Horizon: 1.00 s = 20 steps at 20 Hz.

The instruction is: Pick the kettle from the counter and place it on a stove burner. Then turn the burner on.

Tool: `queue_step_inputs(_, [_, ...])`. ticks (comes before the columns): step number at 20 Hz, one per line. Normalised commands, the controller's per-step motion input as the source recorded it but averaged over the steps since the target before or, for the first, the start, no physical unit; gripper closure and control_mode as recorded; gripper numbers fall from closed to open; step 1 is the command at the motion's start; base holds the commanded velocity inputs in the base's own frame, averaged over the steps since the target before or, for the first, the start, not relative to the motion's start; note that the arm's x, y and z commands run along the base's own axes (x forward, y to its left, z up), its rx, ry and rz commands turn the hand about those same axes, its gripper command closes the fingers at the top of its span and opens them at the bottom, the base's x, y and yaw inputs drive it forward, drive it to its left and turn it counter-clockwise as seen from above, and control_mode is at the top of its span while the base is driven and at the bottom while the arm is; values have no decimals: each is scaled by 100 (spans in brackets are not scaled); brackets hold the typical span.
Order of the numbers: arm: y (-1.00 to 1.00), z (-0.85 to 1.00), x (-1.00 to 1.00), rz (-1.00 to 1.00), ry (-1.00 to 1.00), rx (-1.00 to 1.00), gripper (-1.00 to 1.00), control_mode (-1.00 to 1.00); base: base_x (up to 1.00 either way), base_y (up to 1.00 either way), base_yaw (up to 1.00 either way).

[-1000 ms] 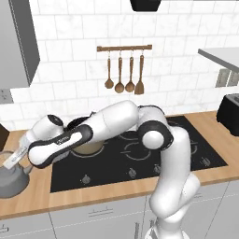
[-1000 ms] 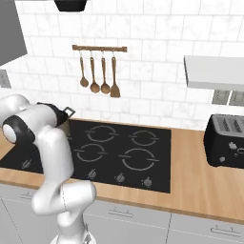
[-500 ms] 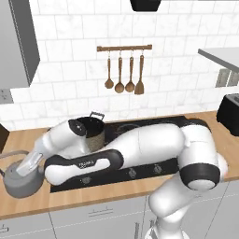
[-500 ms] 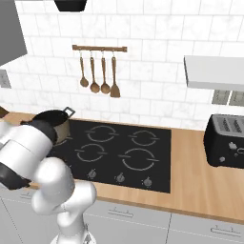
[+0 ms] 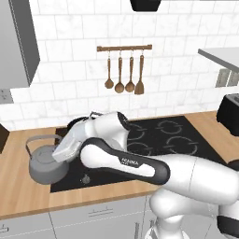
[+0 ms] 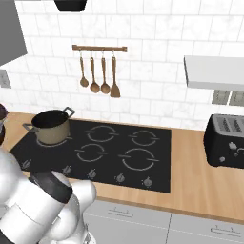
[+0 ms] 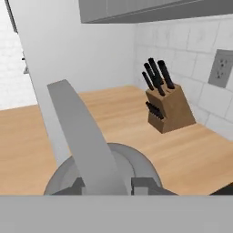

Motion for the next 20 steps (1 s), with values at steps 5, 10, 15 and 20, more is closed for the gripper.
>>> queue_step_inputs(5, [-100,36,0,-5,1,0,100,-100,0,0,0])
queue_step_inputs(10, [-100,37,2,-8,8,0,100,-100,0,0,0])
queue_step_inputs(15, [-100,26,20,-8,19,0,100,-100,0,0,0])
queue_step_inputs(20, [-100,18,32,-7,23,-2,100,-100,0,0,0])
